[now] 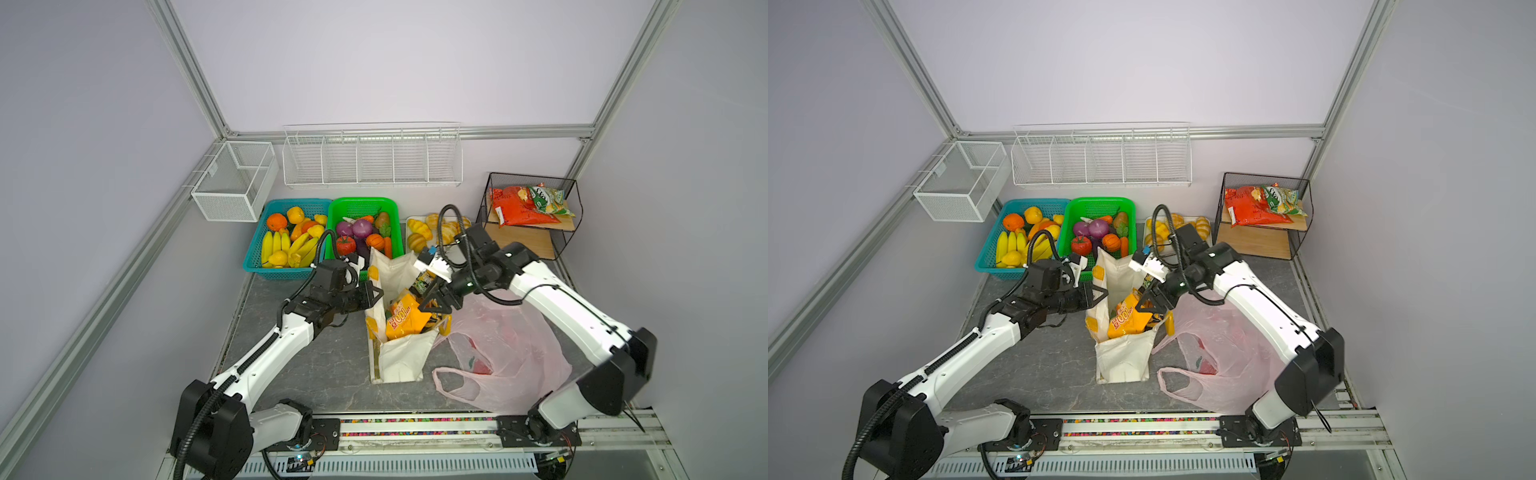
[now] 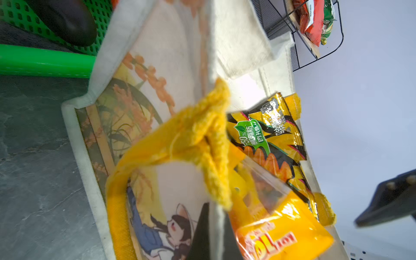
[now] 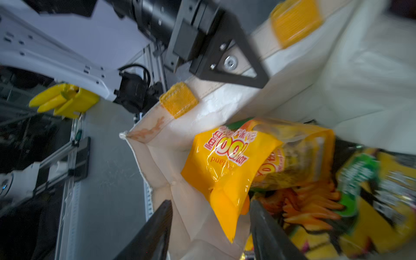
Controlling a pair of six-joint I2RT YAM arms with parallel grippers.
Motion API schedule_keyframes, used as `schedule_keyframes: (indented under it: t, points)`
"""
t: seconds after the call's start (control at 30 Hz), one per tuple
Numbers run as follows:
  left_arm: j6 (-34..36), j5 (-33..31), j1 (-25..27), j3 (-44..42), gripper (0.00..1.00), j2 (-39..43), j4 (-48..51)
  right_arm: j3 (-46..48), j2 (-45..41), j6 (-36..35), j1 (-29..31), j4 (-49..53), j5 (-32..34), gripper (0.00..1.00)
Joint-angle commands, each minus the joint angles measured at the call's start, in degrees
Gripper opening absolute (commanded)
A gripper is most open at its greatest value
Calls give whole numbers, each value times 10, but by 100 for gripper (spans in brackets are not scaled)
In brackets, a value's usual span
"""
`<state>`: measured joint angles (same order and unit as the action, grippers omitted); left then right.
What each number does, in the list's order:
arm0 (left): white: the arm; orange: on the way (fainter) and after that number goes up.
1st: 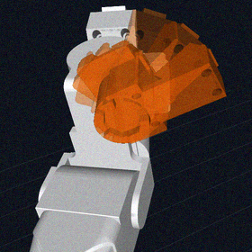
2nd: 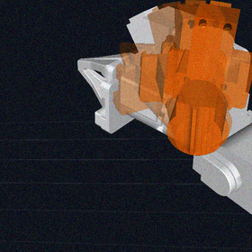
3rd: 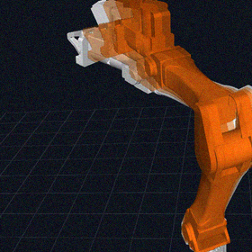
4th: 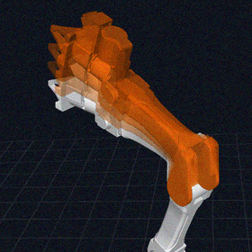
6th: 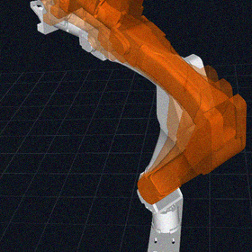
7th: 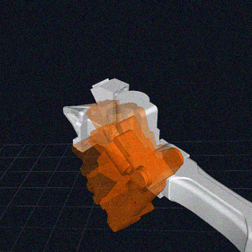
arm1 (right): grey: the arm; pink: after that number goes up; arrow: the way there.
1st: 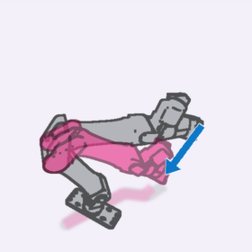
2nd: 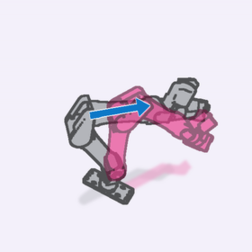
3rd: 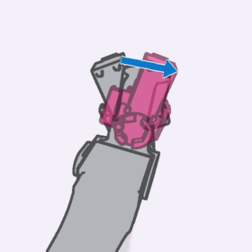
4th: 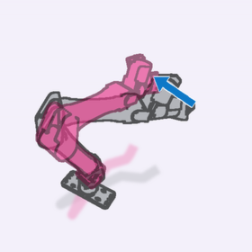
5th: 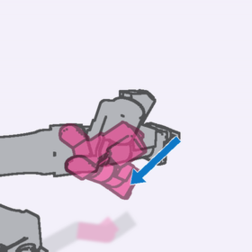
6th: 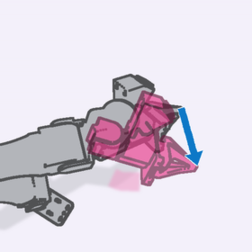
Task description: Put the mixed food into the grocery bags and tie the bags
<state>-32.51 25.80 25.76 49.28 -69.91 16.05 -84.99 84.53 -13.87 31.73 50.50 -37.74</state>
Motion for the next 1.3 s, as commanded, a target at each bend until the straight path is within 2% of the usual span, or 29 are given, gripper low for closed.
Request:
schedule_keyframes:
  t: [0.0,0.07,0.13,0.33,0.47,0.67,0.73,0.83,0.87,0.97,1.03,1.07,1.13,1.27]
  points:
    - [-1,-3,-3,3,0,15,-39,48,-33,111,-41,-114,65,59]
    - [-2,-3,-2,2,0,15,-38,56,-36,144,-52,-103,144,58]
    - [-3,-2,-2,1,0,15,-38,64,-38,150,-52,-87,169,58]
    - [-7,0,-3,0,0,11,-43,100,-23,181,-37,-99,173,56]
    - [-9,8,-3,2,0,7,-44,108,1,189,-36,-104,203,52]
    - [-11,13,-3,1,0,9,-40,113,38,196,-27,-123,181,41]
    - [-9,12,-2,1,0,13,-37,111,45,195,-23,-120,174,27]
    - [5,5,-3,10,9,24,-3,109,28,196,-23,-110,181,10]
    - [11,-1,-2,10,12,30,10,110,17,197,-23,-109,185,7]
    - [29,-18,-3,8,19,50,41,113,-7,212,-22,-115,169,7]
    - [36,-30,-3,9,18,61,60,119,-18,226,-19,-128,152,7]
    - [39,-35,-3,11,14,65,70,120,-22,231,-16,-130,149,7]
    - [43,-40,-3,15,0,75,85,118,-33,235,-13,-126,153,7]
    - [56,-38,-3,43,0,93,112,106,-63,242,-11,-116,166,7]
